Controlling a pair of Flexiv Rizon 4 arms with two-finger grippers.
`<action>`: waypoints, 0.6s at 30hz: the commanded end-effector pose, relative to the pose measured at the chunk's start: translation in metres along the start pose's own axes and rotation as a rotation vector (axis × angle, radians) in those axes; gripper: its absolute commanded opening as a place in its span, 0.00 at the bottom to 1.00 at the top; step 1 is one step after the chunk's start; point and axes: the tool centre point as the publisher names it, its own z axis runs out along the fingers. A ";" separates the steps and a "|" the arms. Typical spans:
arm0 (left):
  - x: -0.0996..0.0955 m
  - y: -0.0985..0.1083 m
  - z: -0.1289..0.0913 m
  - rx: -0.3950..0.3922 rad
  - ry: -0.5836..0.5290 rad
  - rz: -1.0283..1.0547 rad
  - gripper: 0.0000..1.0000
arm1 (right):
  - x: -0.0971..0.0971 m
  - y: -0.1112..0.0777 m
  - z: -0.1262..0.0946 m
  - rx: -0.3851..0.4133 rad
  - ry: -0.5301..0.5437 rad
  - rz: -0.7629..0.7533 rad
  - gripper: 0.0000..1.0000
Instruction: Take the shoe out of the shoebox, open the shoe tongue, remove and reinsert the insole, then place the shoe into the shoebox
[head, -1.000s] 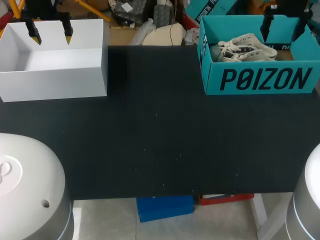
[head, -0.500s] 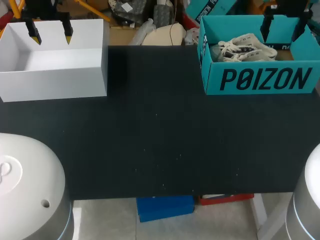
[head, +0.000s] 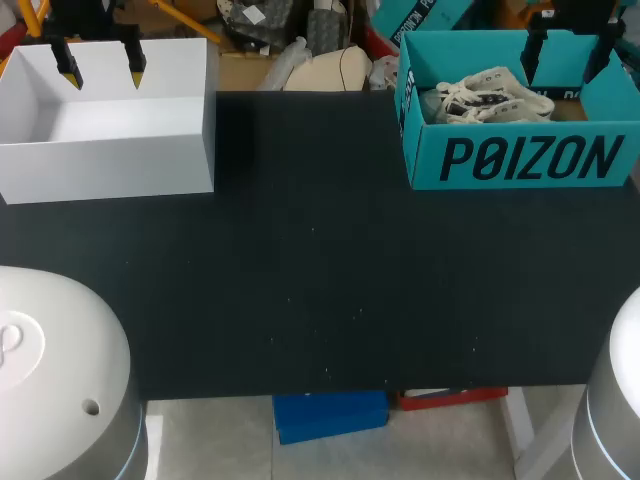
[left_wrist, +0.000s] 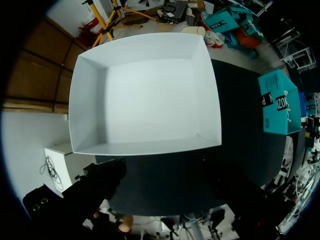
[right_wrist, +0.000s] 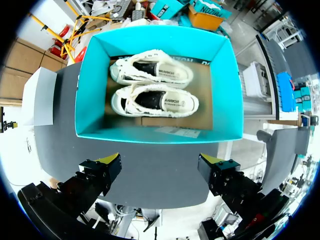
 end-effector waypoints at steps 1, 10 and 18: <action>0.001 0.001 -0.001 -0.001 -0.003 -0.003 1.00 | 0.000 0.000 0.000 0.000 0.001 0.001 1.00; 0.001 0.001 -0.001 -0.001 -0.003 -0.003 1.00 | 0.017 -0.015 -0.022 -0.076 0.015 -0.952 1.00; 0.001 0.001 -0.001 -0.001 -0.003 -0.003 1.00 | 0.017 -0.015 -0.022 -0.076 0.015 -0.952 1.00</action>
